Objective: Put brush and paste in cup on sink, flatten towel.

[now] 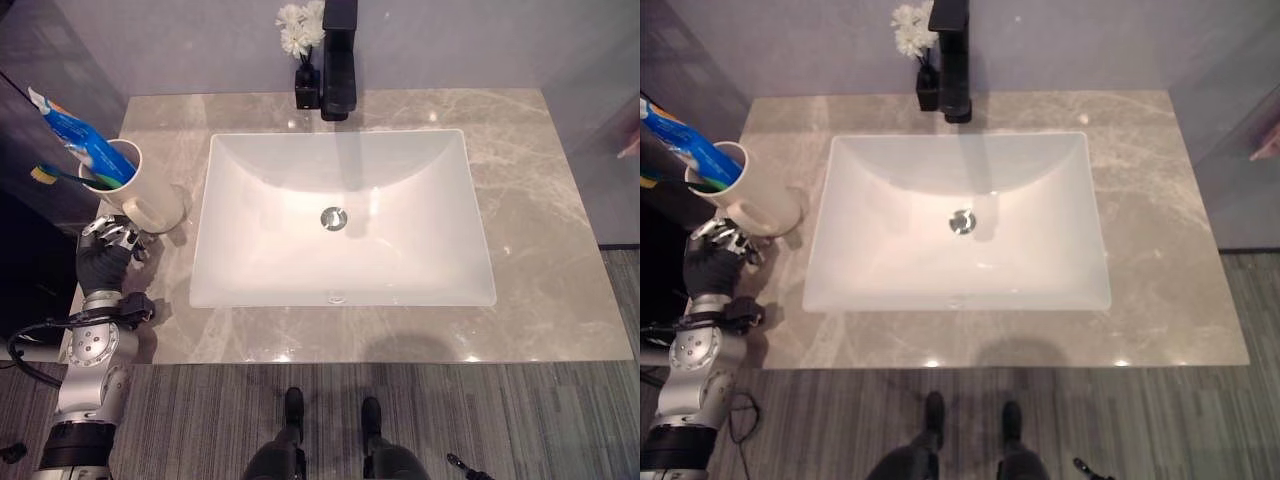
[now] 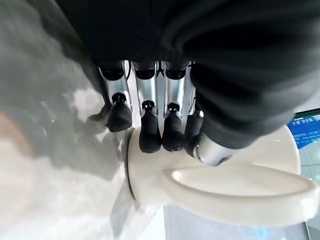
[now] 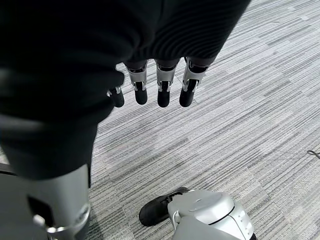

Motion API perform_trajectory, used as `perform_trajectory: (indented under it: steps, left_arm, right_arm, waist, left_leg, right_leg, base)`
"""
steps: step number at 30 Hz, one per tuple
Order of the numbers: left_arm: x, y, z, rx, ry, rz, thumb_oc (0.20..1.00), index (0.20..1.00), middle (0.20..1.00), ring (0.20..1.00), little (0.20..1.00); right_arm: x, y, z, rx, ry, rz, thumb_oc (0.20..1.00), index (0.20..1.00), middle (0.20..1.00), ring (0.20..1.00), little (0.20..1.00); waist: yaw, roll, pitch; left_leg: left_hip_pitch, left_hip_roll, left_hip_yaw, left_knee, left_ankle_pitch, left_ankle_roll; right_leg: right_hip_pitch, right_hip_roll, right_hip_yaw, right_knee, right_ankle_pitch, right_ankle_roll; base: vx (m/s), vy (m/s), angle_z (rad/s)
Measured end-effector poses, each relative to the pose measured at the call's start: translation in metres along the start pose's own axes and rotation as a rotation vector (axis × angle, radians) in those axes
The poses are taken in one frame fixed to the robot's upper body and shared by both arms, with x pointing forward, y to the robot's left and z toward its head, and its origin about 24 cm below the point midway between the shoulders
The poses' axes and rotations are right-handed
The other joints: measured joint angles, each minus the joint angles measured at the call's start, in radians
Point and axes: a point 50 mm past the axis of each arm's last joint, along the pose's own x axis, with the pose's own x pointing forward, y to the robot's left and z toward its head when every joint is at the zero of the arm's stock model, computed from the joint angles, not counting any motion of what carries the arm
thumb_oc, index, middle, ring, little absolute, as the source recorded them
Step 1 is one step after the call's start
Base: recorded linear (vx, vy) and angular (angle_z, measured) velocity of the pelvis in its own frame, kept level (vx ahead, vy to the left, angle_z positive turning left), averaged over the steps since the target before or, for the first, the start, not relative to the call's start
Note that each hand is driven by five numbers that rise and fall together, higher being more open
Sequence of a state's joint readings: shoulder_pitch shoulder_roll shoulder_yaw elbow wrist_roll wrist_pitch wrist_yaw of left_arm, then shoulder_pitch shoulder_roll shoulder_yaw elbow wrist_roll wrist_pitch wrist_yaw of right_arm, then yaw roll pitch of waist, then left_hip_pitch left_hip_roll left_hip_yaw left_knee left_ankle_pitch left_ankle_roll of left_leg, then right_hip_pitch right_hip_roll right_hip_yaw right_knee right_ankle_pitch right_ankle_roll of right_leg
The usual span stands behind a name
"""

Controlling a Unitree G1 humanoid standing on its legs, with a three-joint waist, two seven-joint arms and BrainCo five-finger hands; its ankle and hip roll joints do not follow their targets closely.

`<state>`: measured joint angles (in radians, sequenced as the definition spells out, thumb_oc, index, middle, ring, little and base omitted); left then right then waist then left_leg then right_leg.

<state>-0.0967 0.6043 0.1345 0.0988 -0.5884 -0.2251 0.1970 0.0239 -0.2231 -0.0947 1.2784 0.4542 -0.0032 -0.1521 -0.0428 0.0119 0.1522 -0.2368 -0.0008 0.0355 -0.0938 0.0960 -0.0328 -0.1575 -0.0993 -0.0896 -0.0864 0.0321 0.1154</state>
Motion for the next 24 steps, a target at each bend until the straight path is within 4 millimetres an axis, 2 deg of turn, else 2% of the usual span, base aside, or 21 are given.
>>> perform_trajectory:
  steps: [10,24]
  left_arm:
    - [-0.013,0.001,-0.002,0.019,0.009,-0.028,0.2,0.2,0.2,0.2,0.2]
    - [-0.02,-0.003,-0.005,0.005,0.023,-0.07,0.2,0.2,0.2,0.2,0.2]
  right_arm:
    - [0.0,0.0,0.0,-0.012,-0.001,0.0,1.0,1.0,1.0,1.0,1.0]
    - [0.0,0.002,0.002,-0.052,-0.014,0.009,1.0,1.0,1.0,1.0,1.0]
  waist:
    - [0.003,-0.004,0.005]
    - [0.005,0.0,0.007]
  left_leg:
    - [0.007,0.001,0.0,0.0,0.0,0.0]
    - [0.016,0.001,-0.001,0.0,0.0,0.0]
  right_leg:
    - [0.006,0.0,0.001,0.0,0.002,0.0]
    - [0.015,0.001,-0.002,0.0,0.002,-0.001]
  base:
    - [0.0,0.0,-0.01]
    - [0.0,0.0,0.0]
